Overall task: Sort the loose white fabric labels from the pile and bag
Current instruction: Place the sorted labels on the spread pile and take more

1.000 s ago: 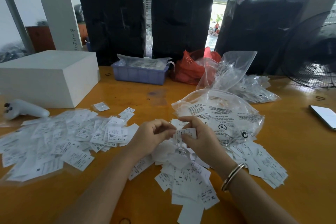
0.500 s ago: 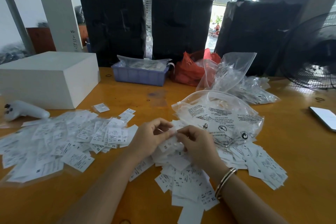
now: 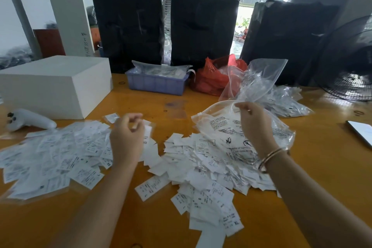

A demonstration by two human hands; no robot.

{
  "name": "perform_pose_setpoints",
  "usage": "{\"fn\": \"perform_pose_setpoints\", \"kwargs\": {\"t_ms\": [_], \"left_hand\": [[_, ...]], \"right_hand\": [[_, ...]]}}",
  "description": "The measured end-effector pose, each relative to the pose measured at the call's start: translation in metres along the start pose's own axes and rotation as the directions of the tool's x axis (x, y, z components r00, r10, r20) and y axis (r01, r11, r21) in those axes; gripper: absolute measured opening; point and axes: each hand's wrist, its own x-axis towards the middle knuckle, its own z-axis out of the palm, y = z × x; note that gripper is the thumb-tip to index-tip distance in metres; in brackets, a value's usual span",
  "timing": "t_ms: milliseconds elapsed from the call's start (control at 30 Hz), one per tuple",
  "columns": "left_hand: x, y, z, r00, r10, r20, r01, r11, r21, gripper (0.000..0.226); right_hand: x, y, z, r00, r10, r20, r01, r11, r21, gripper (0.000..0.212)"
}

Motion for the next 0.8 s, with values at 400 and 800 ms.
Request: {"fn": "perform_pose_setpoints", "kwargs": {"t_ms": [400, 800], "left_hand": [[0.01, -0.031, -0.01, 0.998, 0.056, 0.004, -0.045, 0.757, 0.652, 0.026], [-0.028, -0.001, 0.022, 0.688, 0.393, 0.611, -0.504, 0.863, 0.013, 0.015]], "right_hand": [[0.021, 0.047, 0.009, 0.878, 0.324, 0.353, 0.008, 0.726, -0.687, 0.02], [0.016, 0.045, 0.006, 0.931, 0.3, 0.209, -0.184, 0.879, -0.441, 0.026]]}}
